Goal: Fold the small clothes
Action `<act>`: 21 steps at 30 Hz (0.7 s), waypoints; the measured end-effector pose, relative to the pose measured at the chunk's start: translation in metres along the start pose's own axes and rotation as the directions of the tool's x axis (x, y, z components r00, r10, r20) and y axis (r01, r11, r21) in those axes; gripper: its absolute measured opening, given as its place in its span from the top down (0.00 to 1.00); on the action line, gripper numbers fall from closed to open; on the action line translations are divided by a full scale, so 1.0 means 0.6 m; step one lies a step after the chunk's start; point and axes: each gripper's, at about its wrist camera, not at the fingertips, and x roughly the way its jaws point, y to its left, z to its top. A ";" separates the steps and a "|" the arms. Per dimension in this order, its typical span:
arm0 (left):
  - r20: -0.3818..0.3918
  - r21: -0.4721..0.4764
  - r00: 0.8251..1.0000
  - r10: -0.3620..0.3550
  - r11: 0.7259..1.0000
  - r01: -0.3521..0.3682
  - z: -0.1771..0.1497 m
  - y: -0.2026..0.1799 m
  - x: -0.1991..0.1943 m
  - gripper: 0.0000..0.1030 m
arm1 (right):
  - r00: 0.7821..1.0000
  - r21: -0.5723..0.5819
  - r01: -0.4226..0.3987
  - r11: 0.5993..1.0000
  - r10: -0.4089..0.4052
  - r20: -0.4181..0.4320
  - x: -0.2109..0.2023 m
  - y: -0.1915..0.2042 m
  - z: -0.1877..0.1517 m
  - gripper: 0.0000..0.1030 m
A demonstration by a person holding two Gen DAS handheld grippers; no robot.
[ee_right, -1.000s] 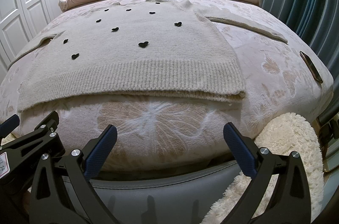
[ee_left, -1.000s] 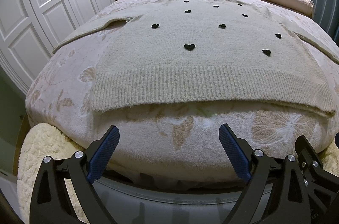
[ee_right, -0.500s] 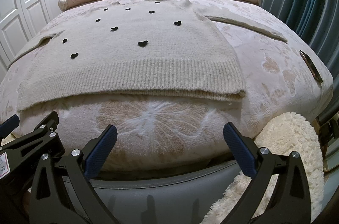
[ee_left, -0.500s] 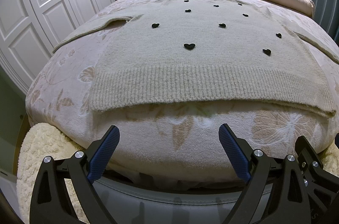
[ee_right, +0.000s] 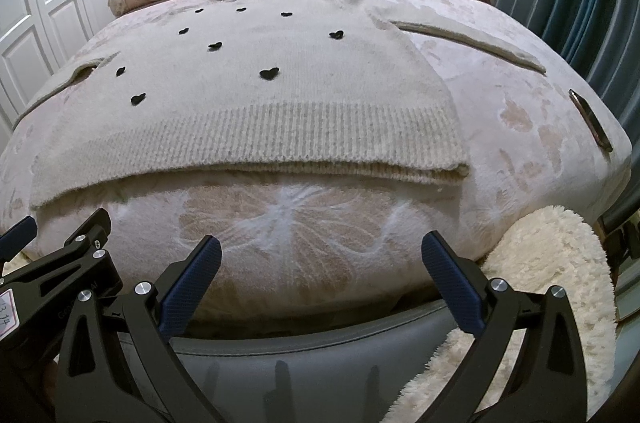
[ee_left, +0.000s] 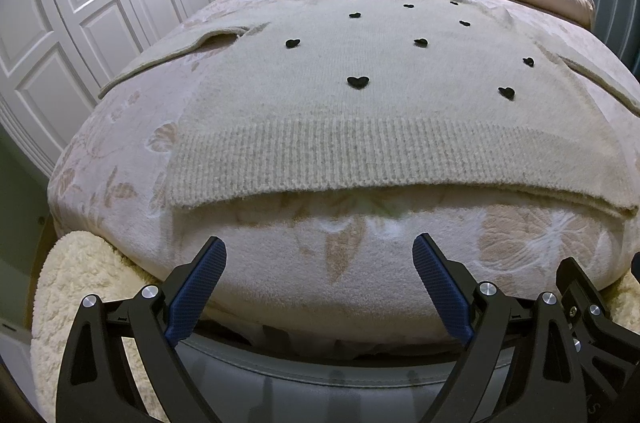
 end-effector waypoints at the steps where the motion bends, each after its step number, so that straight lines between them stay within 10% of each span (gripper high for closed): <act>1: -0.002 -0.002 1.000 -0.001 1.000 0.001 0.002 0.000 0.000 0.10 | 1.000 -0.001 -0.004 1.000 0.004 -0.007 0.002 -0.001 0.001 0.05; 11: 0.009 -0.002 1.000 0.002 1.000 -0.002 0.062 0.008 0.006 0.09 | 0.995 0.106 -0.080 0.991 0.086 -0.053 0.037 -0.073 0.076 0.05; 21: 0.053 -0.095 0.998 0.013 0.995 -0.008 0.192 0.041 0.049 0.09 | 0.999 0.513 0.032 0.858 -0.038 0.001 0.198 -0.500 0.322 0.05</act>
